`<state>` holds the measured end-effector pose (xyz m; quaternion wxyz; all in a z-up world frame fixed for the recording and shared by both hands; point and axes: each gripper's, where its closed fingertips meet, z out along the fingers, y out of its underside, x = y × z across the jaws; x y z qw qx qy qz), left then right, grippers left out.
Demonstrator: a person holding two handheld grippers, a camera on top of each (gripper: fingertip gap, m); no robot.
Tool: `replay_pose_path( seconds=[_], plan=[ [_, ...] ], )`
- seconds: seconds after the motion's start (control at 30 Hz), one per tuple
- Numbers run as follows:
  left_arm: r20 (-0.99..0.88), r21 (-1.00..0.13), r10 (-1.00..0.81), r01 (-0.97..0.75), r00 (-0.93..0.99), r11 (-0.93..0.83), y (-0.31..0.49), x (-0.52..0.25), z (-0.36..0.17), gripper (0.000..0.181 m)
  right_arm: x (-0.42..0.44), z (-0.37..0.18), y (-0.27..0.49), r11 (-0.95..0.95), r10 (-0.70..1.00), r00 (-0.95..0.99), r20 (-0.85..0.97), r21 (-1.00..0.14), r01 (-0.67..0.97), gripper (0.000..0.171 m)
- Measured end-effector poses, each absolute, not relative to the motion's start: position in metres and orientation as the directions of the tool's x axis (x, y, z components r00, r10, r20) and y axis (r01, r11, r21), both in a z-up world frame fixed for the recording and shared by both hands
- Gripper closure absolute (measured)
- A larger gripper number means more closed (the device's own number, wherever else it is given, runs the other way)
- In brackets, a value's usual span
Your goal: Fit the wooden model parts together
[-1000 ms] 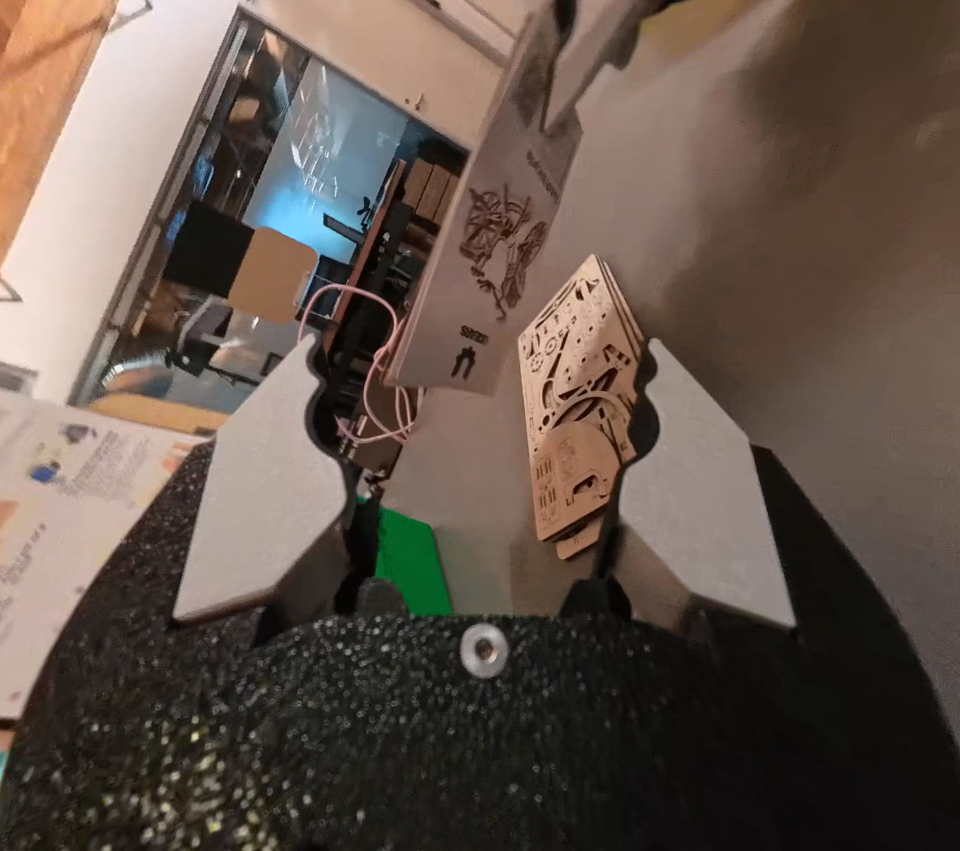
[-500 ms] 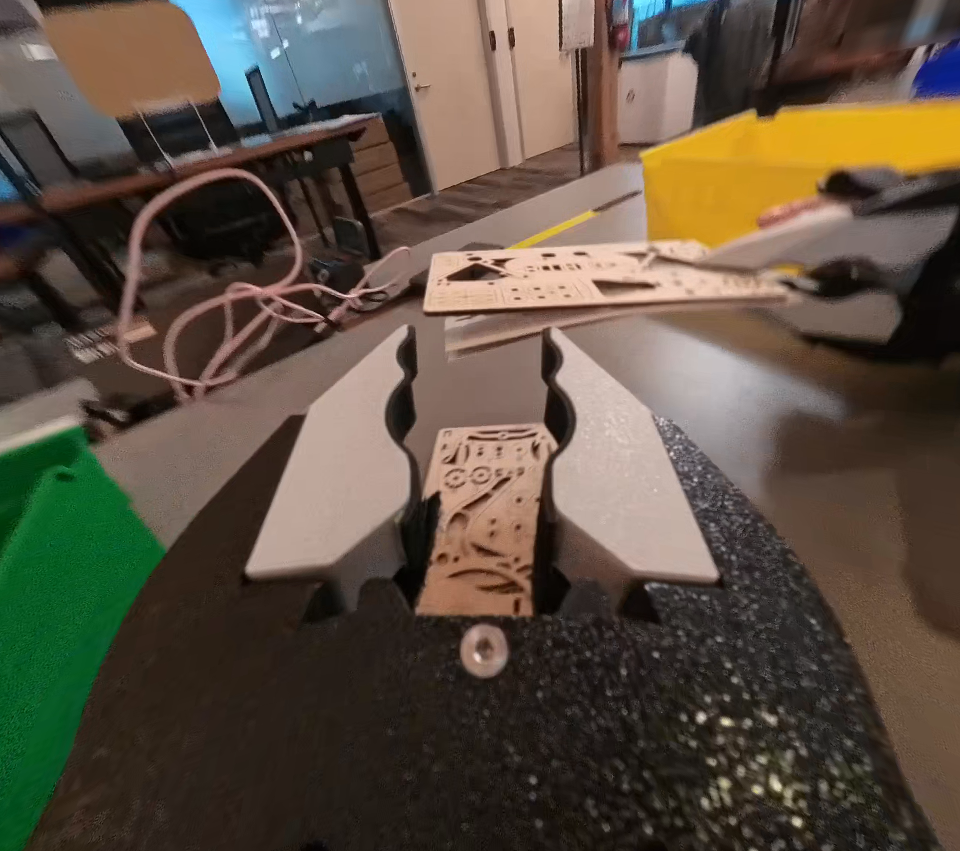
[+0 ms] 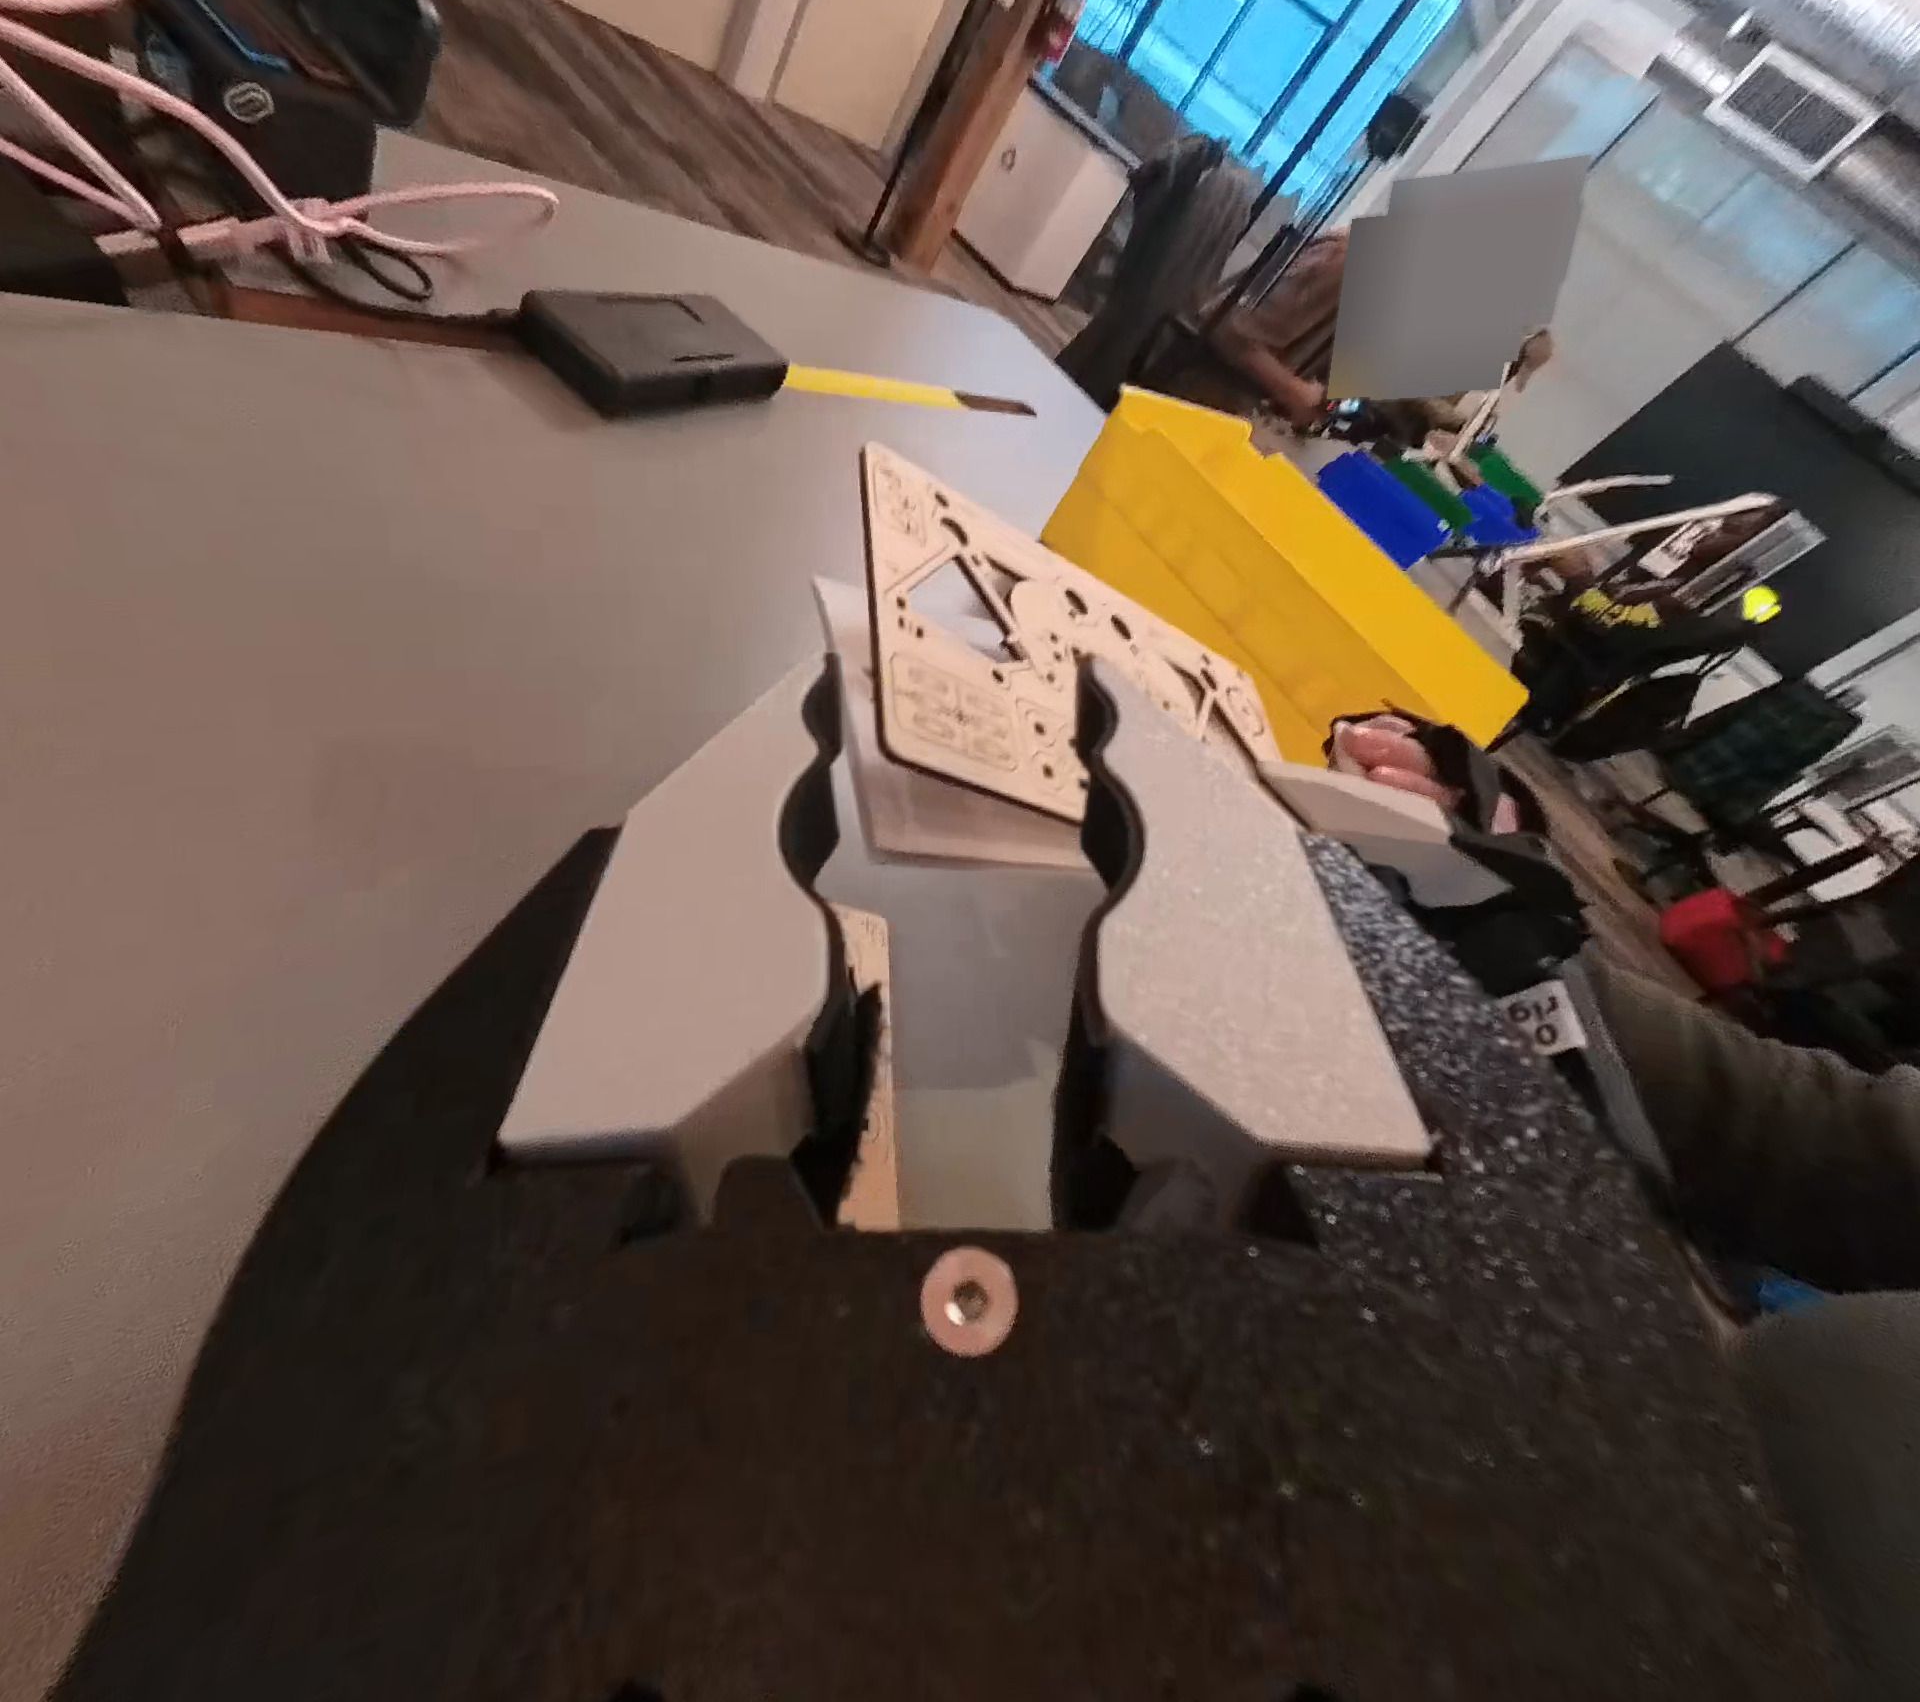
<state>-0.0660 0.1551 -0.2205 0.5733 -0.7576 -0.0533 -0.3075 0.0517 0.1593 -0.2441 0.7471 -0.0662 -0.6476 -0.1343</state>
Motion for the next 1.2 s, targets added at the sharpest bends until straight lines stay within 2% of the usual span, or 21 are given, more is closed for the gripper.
replay_pose_path(
  seconds=[0.07,0.17,0.27,0.33,0.53,0.67,0.73,0.87,1.0,1.13,1.2],
  plan=[
    [0.547,-0.823,-0.275,0.448,0.791,-0.349,0.157,-0.067,-0.222,0.147,0.051,-0.248,0.162,0.950,-0.143,0.107,0.984,0.107,0.292,0.170],
    [0.604,-0.767,-0.259,0.461,0.754,-0.447,0.159,-0.064,-0.236,0.142,0.052,-0.253,0.164,0.946,-0.165,0.083,0.983,0.134,0.295,0.169],
    [0.660,-0.720,-0.257,0.499,0.705,-0.482,0.161,-0.065,-0.240,0.147,0.054,-0.256,0.166,0.941,-0.184,0.073,0.980,0.155,0.301,0.169],
    [0.675,-0.692,-0.220,0.501,0.704,-0.519,0.162,-0.069,-0.250,0.137,0.057,-0.255,0.169,0.940,-0.175,0.084,0.981,0.141,0.312,0.169],
    [0.770,-0.619,-0.286,0.557,0.571,-0.553,0.165,-0.054,-0.247,0.143,0.061,-0.261,0.171,0.930,-0.196,0.053,0.979,0.168,0.326,0.169],
    [0.766,-0.623,-0.286,0.553,0.576,-0.554,0.169,-0.059,-0.252,0.176,0.062,-0.266,0.173,0.933,-0.164,0.042,0.986,0.141,0.331,0.169],
    [0.768,-0.624,-0.316,0.541,0.557,-0.564,0.169,-0.058,-0.249,0.176,0.062,-0.274,0.168,0.953,-0.067,0.024,0.997,0.057,0.297,0.164],
    [0.735,-0.662,-0.349,0.507,0.581,-0.551,0.173,-0.060,-0.249,0.178,0.061,-0.301,0.163,0.952,0.163,-0.115,0.980,-0.125,0.279,0.115],
    [0.696,-0.715,-0.439,0.492,0.568,-0.496,0.171,-0.060,-0.234,0.180,0.070,-0.297,0.156,0.867,0.472,-0.139,0.871,-0.431,0.249,0.090],
    [0.606,-0.795,-0.558,0.440,0.567,-0.417,0.163,-0.060,-0.216,0.180,0.078,-0.254,0.142,0.647,0.762,-0.044,0.646,-0.756,0.102,0.074],
    [0.555,-0.831,-0.608,0.408,0.568,-0.378,0.155,-0.062,-0.210,0.181,0.081,-0.222,0.142,0.505,0.863,0.023,0.505,-0.863,-0.019,0.075]
  ],
)
